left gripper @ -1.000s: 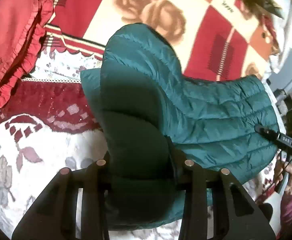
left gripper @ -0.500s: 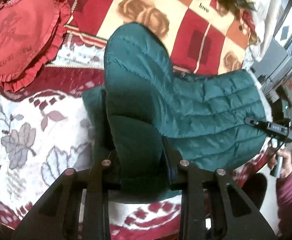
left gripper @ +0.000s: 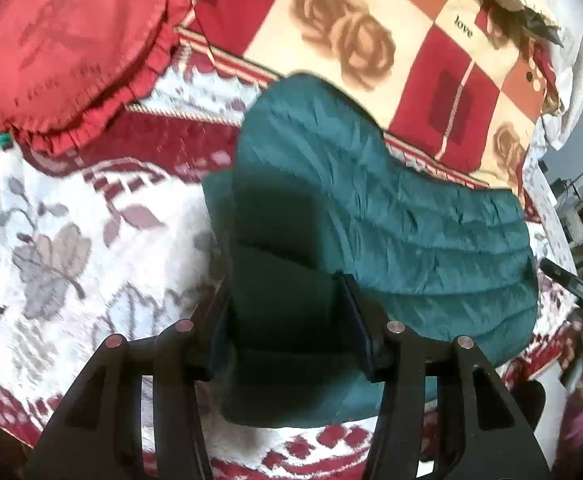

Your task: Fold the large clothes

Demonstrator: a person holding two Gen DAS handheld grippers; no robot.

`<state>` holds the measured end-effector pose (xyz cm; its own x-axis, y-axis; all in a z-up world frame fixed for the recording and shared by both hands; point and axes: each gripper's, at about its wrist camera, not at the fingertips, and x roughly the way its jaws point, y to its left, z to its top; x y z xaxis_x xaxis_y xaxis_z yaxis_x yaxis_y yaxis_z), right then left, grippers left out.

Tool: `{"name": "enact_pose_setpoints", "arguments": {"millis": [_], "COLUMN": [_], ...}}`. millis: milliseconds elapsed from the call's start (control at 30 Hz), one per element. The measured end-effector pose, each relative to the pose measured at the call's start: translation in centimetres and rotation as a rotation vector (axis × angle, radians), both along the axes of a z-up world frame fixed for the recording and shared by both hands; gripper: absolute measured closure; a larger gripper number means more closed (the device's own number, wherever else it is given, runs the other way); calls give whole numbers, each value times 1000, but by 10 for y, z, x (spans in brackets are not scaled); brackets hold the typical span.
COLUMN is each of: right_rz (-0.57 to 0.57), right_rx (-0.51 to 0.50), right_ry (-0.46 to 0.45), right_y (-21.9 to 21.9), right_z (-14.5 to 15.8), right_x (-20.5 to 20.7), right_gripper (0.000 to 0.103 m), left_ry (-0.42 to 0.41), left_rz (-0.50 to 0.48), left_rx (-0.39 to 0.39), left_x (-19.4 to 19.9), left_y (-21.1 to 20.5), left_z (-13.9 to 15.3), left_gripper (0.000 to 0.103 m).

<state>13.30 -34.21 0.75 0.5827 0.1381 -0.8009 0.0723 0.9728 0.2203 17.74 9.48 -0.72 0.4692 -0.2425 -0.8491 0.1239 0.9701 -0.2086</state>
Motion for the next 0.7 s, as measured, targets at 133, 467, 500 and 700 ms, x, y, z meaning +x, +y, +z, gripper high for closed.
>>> {"name": "enact_pose_setpoints", "arguments": {"millis": [133,467,500,700], "right_rz": [132,226,211,177], "right_rx": [-33,-153,-152,-164], "right_ry": [-87,-25,-24,-32], "right_y": [42,125,123,119], "right_z": [26,-39,-45,-75], "right_x": [-14,40,46,77], "right_gripper": [19,19,19,15], "left_ry": [-103,-132,-128,-133], "left_rz": [47,36,35,70], "left_rx": [36,205,230,232], "left_x": [-4,20,28,58], "left_y": [-3,-57,-63,-67], "left_z": [18,-19,-28,-57], "left_gripper": [53,53,52,43]}}
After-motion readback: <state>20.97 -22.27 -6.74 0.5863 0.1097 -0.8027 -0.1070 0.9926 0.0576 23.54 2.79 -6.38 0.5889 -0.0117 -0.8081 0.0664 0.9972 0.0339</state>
